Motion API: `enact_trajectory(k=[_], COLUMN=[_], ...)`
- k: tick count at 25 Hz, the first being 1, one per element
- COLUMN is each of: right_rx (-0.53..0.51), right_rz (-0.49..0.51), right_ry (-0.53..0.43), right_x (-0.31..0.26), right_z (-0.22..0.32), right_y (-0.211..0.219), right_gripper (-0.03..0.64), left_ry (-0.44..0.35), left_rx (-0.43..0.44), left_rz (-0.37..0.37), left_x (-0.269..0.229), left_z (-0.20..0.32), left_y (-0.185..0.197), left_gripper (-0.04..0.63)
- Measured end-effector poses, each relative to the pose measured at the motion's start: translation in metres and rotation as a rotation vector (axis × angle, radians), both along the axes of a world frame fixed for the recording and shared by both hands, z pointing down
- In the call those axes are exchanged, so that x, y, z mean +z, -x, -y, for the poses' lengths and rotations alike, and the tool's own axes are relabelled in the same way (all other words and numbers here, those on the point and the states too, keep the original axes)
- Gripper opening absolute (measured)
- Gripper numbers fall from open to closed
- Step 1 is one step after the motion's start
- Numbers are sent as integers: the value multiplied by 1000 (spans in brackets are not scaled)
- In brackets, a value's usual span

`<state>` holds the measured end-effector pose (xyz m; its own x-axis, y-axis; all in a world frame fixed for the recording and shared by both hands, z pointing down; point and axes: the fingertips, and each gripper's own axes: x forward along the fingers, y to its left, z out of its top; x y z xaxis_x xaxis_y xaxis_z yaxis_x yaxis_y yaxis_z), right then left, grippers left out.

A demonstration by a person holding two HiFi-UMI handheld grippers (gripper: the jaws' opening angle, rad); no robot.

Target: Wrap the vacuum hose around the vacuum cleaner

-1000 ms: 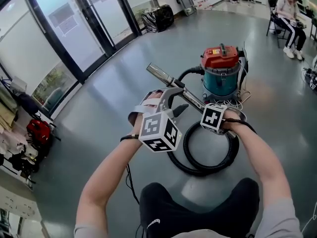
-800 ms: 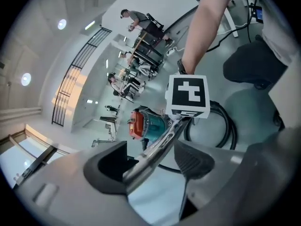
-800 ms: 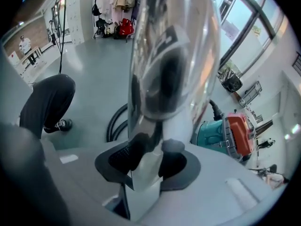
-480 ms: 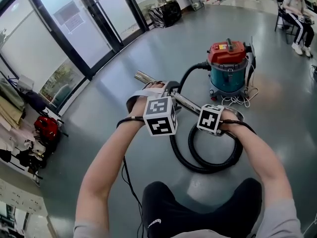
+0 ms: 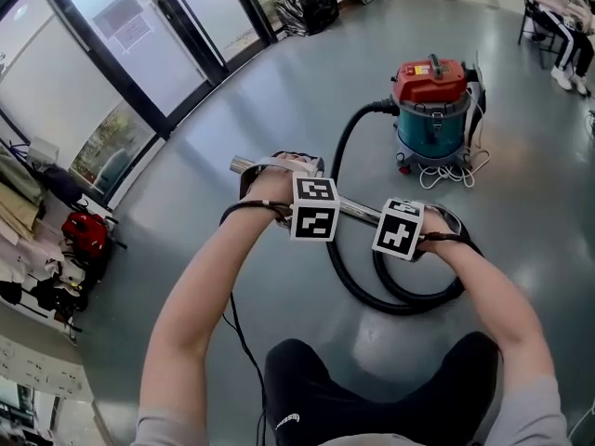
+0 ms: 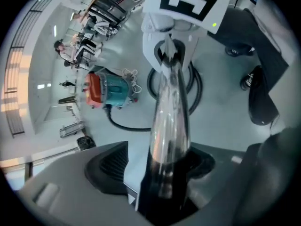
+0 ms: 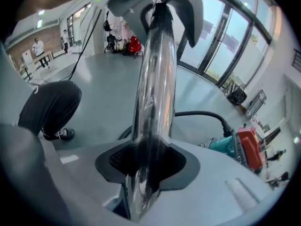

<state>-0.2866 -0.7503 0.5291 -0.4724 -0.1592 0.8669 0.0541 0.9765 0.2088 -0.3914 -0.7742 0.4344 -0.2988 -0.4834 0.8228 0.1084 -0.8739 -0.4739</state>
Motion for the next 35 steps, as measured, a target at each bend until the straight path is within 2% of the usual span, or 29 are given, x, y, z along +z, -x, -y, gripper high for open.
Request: enact_trajectory(k=[2, 6, 9, 12, 14, 18, 20, 22, 25, 31, 35], right_rx=[-21, -42, -68, -101, -117, -82, -43, 20, 119, 202, 250], right_rz=[-15, -31, -44, -50, -28, 28, 70, 150, 253, 314, 362], right_ry=[-29, -50, -60, -104, -168, -236, -263, -267, -178, 29, 150], right_x=[3, 13, 23, 35, 39, 36, 31, 22, 21, 78, 109], right_z=[-2, 0, 0, 0, 5, 22, 29, 33, 34, 22, 11], right_y=[-1, -6, -6, -5, -4, -9, -16, -22, -30, -29, -16], right_gripper=[160, 160, 161, 171, 198, 338, 354, 340, 330, 322, 321], left_ry=[26, 80, 97, 112, 131, 152, 156, 164, 167, 130, 105], left_rx=[13, 20, -1, -28, -71, -183, -250, -329, -447, -674, -841], left_rz=[-4, -11, -62, -123, -166, -257, -311, -368, -454, -621, -738], left_x=[16, 44, 64, 86, 102, 137, 159, 180, 208, 253, 285], left_z=[-6, -14, -20, -29, -36, -52, -61, -71, -82, -87, -92], left_y=[3, 7, 10, 11, 17, 34, 40, 46, 54, 57, 45], left_gripper=[303, 231, 171, 149, 149, 147, 147, 147, 147, 146, 138])
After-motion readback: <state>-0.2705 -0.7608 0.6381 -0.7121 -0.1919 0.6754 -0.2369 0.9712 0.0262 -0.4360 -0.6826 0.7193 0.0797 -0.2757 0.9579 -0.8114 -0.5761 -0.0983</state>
